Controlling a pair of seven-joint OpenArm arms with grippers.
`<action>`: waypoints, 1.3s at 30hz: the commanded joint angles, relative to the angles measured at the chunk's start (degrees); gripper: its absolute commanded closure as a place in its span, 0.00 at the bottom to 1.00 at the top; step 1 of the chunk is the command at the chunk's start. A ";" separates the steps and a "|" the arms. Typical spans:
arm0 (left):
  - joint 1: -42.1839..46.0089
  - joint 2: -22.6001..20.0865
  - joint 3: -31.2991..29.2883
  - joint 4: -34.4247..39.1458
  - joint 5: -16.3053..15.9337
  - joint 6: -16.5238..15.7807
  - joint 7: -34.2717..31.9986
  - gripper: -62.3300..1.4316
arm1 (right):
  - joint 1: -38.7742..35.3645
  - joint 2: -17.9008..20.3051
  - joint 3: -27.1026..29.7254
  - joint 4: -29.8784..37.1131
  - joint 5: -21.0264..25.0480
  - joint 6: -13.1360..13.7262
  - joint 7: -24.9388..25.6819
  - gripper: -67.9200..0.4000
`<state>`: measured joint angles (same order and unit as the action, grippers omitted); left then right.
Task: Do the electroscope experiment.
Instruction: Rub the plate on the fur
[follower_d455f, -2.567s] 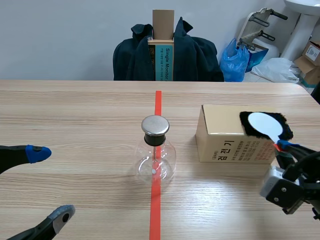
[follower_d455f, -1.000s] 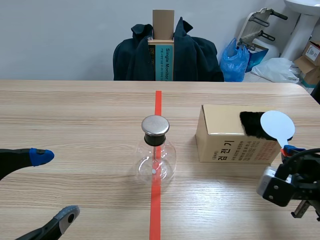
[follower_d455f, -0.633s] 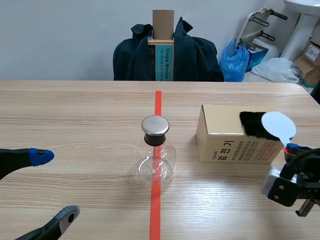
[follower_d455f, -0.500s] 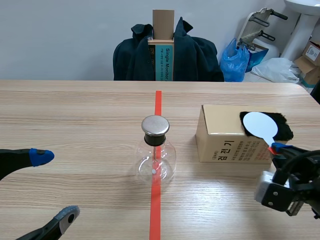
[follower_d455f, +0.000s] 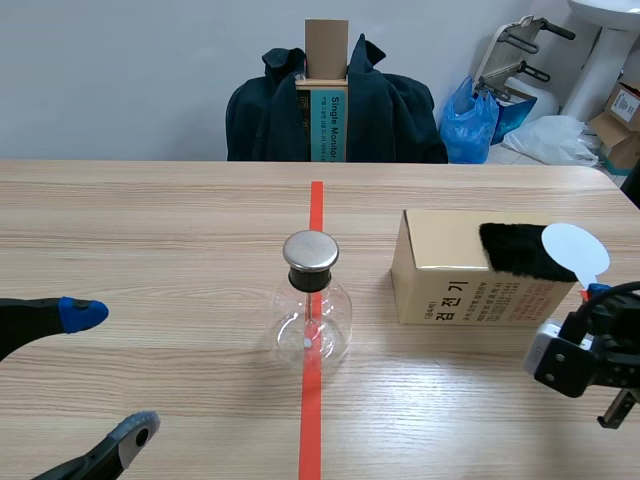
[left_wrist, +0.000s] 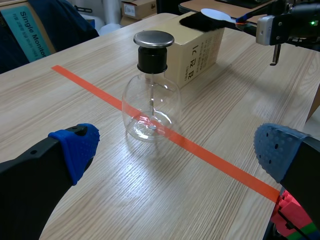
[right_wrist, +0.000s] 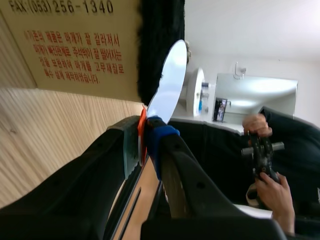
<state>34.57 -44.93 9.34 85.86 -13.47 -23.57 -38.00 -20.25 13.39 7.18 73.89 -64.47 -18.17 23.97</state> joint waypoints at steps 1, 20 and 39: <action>-0.33 0.13 -0.48 0.46 -0.37 0.13 -0.94 0.00 | 0.26 0.85 -0.39 0.92 0.17 -0.17 6.29 0.98; -0.31 0.13 -0.48 0.46 -0.37 0.13 -0.50 0.00 | 0.11 0.92 -1.25 1.66 0.20 -0.66 7.21 0.98; -1.99 1.64 -0.24 -0.22 -0.31 -0.17 4.02 0.00 | -4.90 0.90 4.66 22.56 3.91 -0.66 4.68 0.98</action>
<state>34.04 -44.58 9.34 85.76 -13.47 -23.75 -34.41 -25.52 13.69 10.70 94.83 -61.69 -18.20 28.67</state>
